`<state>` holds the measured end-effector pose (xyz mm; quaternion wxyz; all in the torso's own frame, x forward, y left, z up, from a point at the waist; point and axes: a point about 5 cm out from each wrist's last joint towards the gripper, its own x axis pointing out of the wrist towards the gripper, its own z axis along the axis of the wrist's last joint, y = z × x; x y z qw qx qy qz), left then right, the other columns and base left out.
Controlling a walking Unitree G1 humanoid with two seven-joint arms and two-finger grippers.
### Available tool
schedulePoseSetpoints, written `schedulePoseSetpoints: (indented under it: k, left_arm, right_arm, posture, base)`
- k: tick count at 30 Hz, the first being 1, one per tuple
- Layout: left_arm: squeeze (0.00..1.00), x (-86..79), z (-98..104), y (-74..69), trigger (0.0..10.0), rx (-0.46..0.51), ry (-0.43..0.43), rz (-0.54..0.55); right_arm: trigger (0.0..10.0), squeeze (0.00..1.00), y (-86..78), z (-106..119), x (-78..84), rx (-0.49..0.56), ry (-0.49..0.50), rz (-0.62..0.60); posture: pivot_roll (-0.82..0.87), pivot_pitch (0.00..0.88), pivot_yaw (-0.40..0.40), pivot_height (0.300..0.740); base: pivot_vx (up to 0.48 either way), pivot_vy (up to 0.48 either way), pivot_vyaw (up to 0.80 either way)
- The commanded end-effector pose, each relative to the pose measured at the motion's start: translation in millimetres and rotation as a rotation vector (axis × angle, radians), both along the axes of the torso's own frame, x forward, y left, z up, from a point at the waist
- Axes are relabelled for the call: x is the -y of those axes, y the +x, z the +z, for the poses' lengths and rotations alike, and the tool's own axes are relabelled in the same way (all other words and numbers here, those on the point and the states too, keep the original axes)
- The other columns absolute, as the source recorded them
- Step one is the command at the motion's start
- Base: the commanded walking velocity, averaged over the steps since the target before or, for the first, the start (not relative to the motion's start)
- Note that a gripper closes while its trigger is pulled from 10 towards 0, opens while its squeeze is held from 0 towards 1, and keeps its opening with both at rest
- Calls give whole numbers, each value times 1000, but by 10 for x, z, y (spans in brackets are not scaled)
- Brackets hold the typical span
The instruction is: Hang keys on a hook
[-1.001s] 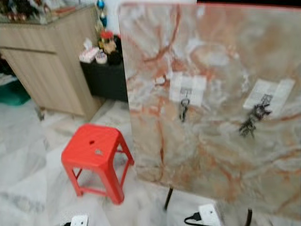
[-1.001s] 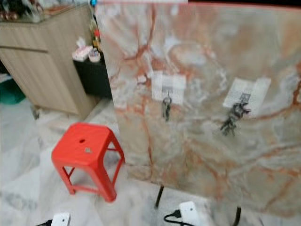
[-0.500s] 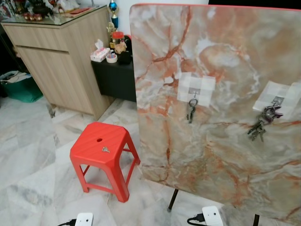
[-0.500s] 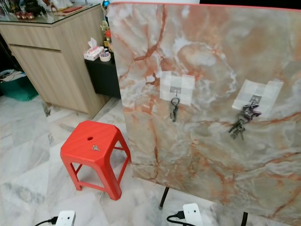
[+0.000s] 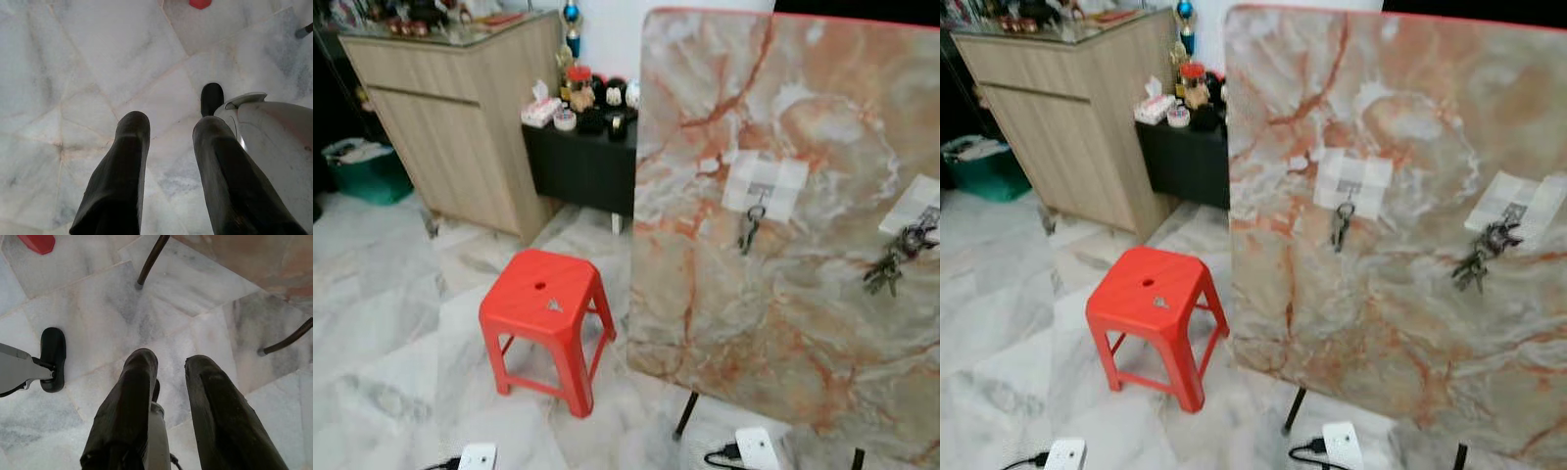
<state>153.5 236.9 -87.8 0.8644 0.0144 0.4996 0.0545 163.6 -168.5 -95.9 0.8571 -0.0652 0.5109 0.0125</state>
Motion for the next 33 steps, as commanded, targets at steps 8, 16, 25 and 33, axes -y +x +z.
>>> schedulePoseSetpoints:
  k: [8,16,25,33]
  left_arm:
    - [0,-42,-3,-32,10000,-21,4,-6]
    - [0,-77,4,-40,10000,-20,5,-2]
    - [0,-101,2,-63,10000,-25,6,-4]
    - [0,-95,-3,-72,10000,-26,6,-5]
  right_arm:
    - [10000,0,28,13,18,8,-1,-15]
    - [10000,0,33,15,21,8,-3,-14]
    - [10000,0,34,15,17,9,-2,-13]
    - [10000,0,35,15,16,9,-1,-11]
  posture:
    - [5,0,13,740]
    - [6,0,11,740]
    - [8,0,12,740]
    - [8,0,13,740]
  base:
    - [0,338,0]
    - [0,42,0]
    - [0,-14,0]
    - [0,84,0]
